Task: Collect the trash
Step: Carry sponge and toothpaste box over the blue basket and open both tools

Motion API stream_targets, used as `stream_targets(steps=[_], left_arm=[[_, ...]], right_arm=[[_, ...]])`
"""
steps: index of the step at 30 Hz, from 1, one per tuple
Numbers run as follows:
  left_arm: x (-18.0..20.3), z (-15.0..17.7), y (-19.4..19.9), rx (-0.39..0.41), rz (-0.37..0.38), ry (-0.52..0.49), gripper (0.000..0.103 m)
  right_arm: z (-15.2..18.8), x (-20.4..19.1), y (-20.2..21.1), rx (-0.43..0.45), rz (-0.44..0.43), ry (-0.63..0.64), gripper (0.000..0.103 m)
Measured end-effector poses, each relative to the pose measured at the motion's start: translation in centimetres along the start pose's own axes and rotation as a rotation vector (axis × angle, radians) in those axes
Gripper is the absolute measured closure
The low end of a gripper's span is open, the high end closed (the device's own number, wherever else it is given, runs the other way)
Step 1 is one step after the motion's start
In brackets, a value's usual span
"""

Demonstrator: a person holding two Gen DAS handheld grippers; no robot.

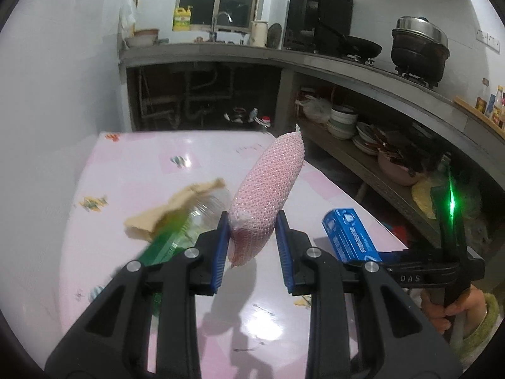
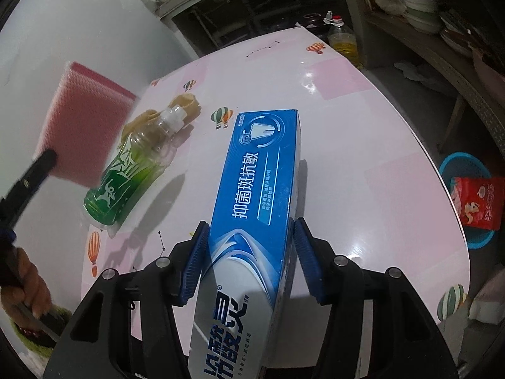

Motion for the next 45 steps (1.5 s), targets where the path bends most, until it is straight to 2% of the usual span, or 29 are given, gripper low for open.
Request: stream_targets(steps=[8,17,22,27,32,37,41,45], left_arm=[[2.8,1.6,-1.1,-0.042,0.033,-0.016,0.076],[7.2,0.3,-2.0,-0.039,0.097,-0.05,0.076],[10.9,-0.3,-3.1,-0.056,0.155,-0.087,0.076],[16.8,-0.9,-5.0,-0.088,0.253,-0.128,0.076],[23.7,-1.1,-8.7,-0.187,0.376,-0.159,0.076],[30.9,0.8,-14.6,-0.36,0.457,-0.163,0.076],[34.5,3.8,-20.1,-0.521,0.461,-0.143,0.075],[37.6,6.6,-25.4,-0.614,0.408,-0.176,0.075]], right_arm=[[0.3,1.6,2.1,0.044,-0.01,-0.042,0.05],[0.4,5.6,6.1,0.117,0.011,-0.106,0.051],[0.4,8.7,8.9,0.178,0.027,-0.161,0.051],[1.2,13.8,12.4,0.243,0.078,-0.239,0.051],[3.4,21.0,15.2,0.283,0.137,-0.382,0.051],[7.1,28.5,15.5,0.267,0.195,-0.54,0.051],[9.3,32.9,14.0,0.228,0.219,-0.629,0.051],[10.6,35.7,12.1,0.2,0.221,-0.692,0.051]])
Point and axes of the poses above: each gripper's, at about its wrist camera, not at the fingertips, and y roughly against the way its jaws point, x to its right, z to its underside, the point moved 9 cm from there along -y, roughly the way its jaws point, and after that the axes turned 3 degrees about y, right-handed, at the moved point
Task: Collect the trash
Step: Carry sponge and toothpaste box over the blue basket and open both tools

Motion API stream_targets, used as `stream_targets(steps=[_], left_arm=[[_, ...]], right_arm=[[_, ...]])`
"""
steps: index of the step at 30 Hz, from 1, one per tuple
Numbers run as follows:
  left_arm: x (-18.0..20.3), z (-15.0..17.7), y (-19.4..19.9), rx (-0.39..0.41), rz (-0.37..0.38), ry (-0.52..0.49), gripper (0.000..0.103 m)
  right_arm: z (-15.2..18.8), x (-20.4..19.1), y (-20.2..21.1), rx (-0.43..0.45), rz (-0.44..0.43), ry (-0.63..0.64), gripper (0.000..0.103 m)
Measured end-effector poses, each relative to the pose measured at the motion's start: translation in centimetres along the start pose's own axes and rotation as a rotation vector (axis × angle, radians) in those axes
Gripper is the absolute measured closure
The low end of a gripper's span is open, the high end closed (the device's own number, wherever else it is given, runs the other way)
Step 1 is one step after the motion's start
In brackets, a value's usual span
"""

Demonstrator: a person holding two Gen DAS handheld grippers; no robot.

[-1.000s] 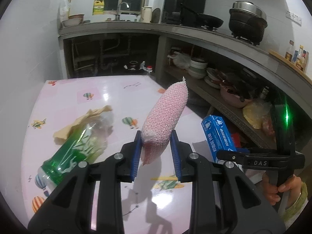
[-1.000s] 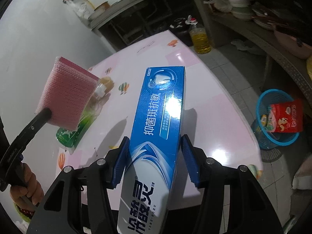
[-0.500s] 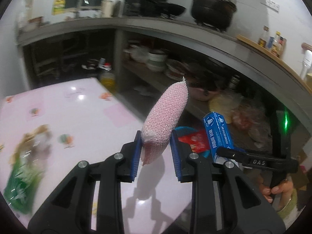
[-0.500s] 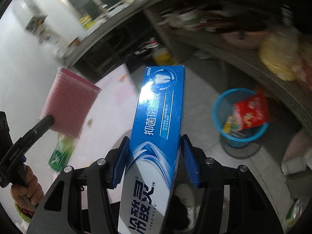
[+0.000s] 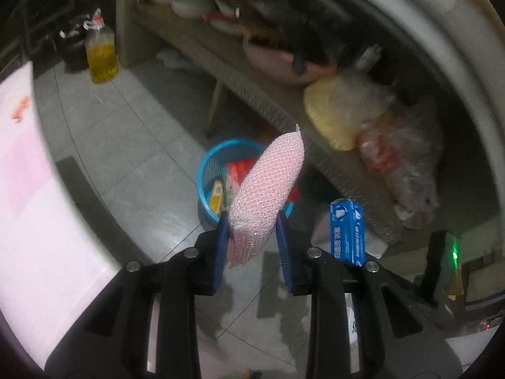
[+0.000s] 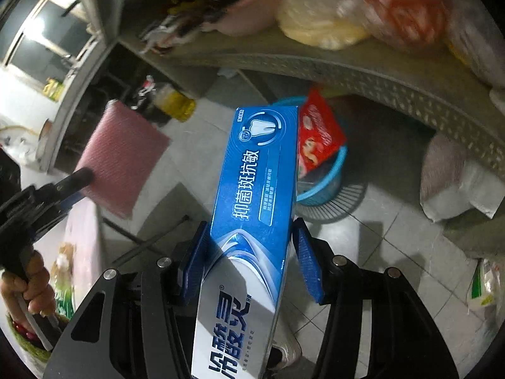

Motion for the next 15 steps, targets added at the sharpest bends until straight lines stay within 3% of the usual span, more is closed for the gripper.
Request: stream_targets(steps=[6,8,9,11,15], left_arm=[[0.3,-3.4,-7.2,-0.054,-0.048,0.002,0.072],[0.3,-4.6,-9.2,-0.055,-0.077,0.0,0.055],[0.2,-5.1,-10.0,-0.054,-0.098,0.007,0.052],[-0.4,-5.8,-10.7,-0.05,-0.118,0.038,0.049],[-1.5,-5.4,-8.8,-0.029,-0.09,0.08,0.044]], right_arm=[[-1.2,2.3,-4.0,-0.037,0.019,-0.03,0.051],[-1.9,2.8,-5.3,-0.044,0.034,-0.028,0.051],[-2.3,3.1,-6.0,-0.049,0.041,-0.028,0.051],[-2.8,3.6,-7.3,-0.062,0.055,-0.027,0.051],[-3.5,4.3,-9.3,-0.084,0.086,-0.009,0.051]])
Point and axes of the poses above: each gripper's, at about its wrist camera, not at the fingertips, and y roughly against the way its jaws point, x to its right, z to its underside, the point moved 9 cm from there along -y, roughly the way its jaws point, and after that the axes turned 3 degrees about y, right-handed, at the moved point
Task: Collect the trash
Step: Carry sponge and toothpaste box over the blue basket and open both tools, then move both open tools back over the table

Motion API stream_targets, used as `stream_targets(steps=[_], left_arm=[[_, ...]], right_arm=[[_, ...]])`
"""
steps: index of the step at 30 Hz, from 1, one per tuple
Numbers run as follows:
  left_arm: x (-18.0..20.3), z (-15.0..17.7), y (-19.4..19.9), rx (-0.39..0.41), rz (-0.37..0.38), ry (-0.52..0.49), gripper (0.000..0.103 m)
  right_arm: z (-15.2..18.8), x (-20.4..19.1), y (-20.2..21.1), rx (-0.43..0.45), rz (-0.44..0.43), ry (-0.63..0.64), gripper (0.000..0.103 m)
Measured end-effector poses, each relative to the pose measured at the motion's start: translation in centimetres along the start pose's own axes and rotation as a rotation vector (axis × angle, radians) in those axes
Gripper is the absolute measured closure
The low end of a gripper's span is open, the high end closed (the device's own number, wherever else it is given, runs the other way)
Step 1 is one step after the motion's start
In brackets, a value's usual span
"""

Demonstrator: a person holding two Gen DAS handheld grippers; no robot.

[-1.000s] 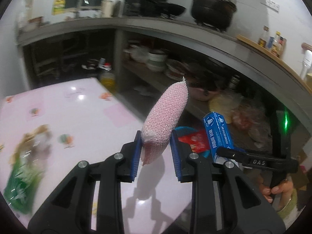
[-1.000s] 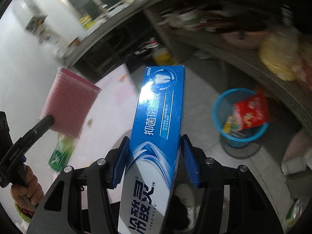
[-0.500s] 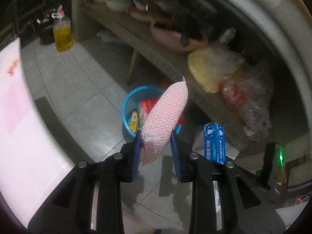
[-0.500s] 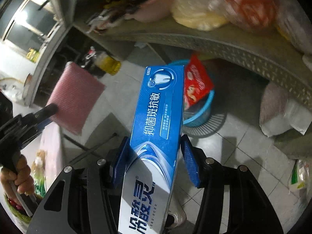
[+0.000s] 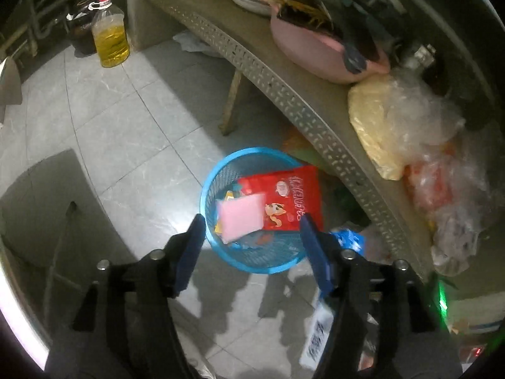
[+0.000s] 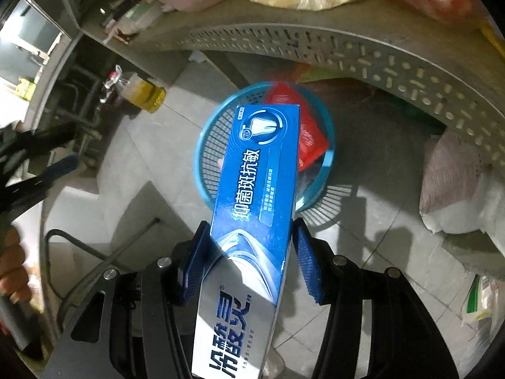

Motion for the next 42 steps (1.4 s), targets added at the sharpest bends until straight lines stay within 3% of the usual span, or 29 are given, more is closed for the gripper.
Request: stream_targets(steps=[10,12,13,15,17,22,30,38,42], left_arm=[[-3.6,2.7,11.2,0.123,0.006,-0.041,0.037],[-4.1,3.7,13.6,0.154,0.011,-0.057,0.034],[-4.4,4.2,14.6,0.166,0.011,-0.066,0.033],[-4.9,5.4,16.0,0.179,0.008,-0.075,0.032],[-5.9,6.8,17.6,0.193,0.009,-0.072,0.031],[-8.8,9.4,20.3,0.247,-0.038,-0.063,0.03],[-11.5,12.2,23.4,0.297,-0.047,-0.037,0.03],[-13.6,14.7,26.6,0.368,-0.055,-0.015,0.026],[-15.4,16.1,28.1,0.392,-0.063,0.015,0.026]], right_arm=[[-5.6,-2.3,-5.7,-0.022,0.121,0.165,0.05],[-7.7,-3.2,-7.4,-0.009,0.176,0.239,0.046],[-8.8,-3.2,-8.2,0.005,0.245,0.28,0.04],[-10.0,-2.8,-8.8,0.026,0.357,0.327,0.038],[-10.3,-2.5,-8.4,0.051,0.411,0.342,0.038],[-8.2,-1.9,-5.7,0.099,0.416,0.336,0.038],[-1.6,-1.9,0.4,0.134,0.352,0.298,0.038],[4.1,-6.2,4.8,0.094,0.142,0.25,0.031],[6.2,-10.5,7.5,0.108,0.02,0.275,0.028]])
Point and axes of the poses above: each gripper's, at about its wrist camera, not at the fingertips, and y roughly against the way its jaws point, x to its right, z to its underside, the point moved 9 cm from there along -y, roughly the way its jaws point, and after that the axes turned 3 degrees about y, right-handed, at the moved point
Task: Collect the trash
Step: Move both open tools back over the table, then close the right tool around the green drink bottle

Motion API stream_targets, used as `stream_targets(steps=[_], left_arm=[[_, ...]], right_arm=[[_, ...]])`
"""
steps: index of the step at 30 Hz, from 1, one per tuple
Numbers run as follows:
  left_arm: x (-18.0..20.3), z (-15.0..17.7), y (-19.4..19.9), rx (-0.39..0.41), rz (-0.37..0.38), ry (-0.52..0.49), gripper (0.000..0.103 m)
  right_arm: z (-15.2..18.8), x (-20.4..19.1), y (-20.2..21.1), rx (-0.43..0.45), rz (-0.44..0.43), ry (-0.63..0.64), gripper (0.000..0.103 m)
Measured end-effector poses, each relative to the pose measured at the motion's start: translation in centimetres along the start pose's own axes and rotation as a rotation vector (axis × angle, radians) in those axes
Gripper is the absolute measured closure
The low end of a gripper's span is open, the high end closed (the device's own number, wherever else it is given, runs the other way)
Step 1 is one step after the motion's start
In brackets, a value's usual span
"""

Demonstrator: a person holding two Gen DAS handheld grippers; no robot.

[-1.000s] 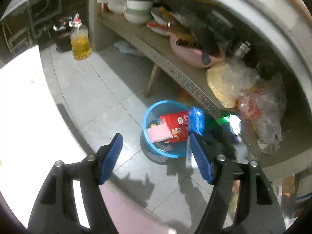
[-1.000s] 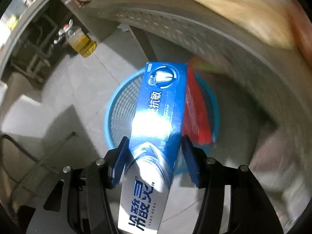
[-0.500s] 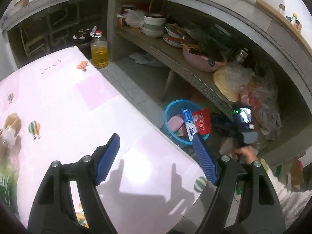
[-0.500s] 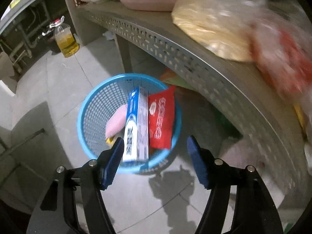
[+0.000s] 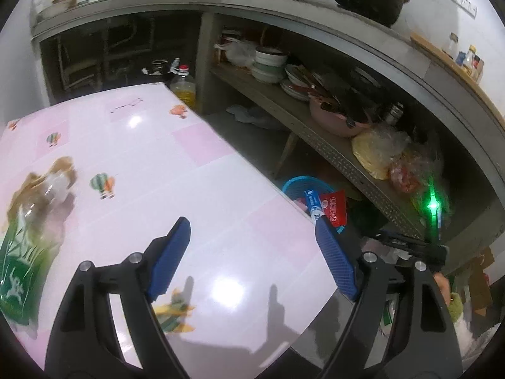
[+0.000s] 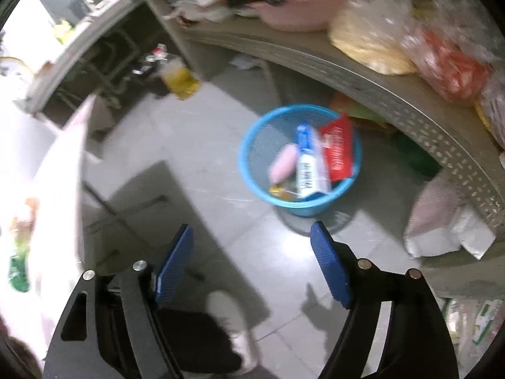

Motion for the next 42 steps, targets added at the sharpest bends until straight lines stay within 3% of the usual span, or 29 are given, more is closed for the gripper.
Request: stream_targets(steps=[12,22,31,36,42], left_arm=[[-8.7,3.6,5.9,0.073,-0.131,0.16,0.02],[-16.0,7.1,11.2,0.157,-0.242,0.289,0.02],[-20.5,9.1,14.4,0.211,-0.335,0.337,0.02],[-22.8,10.1,15.7,0.219,-0.393,0.376,0.02],[-24.3,11.1,16.4,0.228,-0.403,0.415,0.02]], right_arm=[[-0.5,-11.8,4.7,0.047,-0.204,0.154,0.023],[0.6,-20.6,5.0,-0.031,-0.361,0.259,0.022],[3.2,-34.8,2.9,-0.246,-0.599,0.324,0.022],[5.1,-43.0,-0.5,-0.364,-0.628,0.348,0.022],[6.5,-48.7,-5.2,-0.484,-0.597,0.243,0.022]])
Point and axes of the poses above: each gripper's, at about its wrist camera, not at the fingertips, and y roughly against the way its jaws point, x to its right, z to its underside, the point moved 9 cm from there along -y, roughly the way its jaws point, and after that the axes turned 3 degrees about y, right-handed, at the moved point
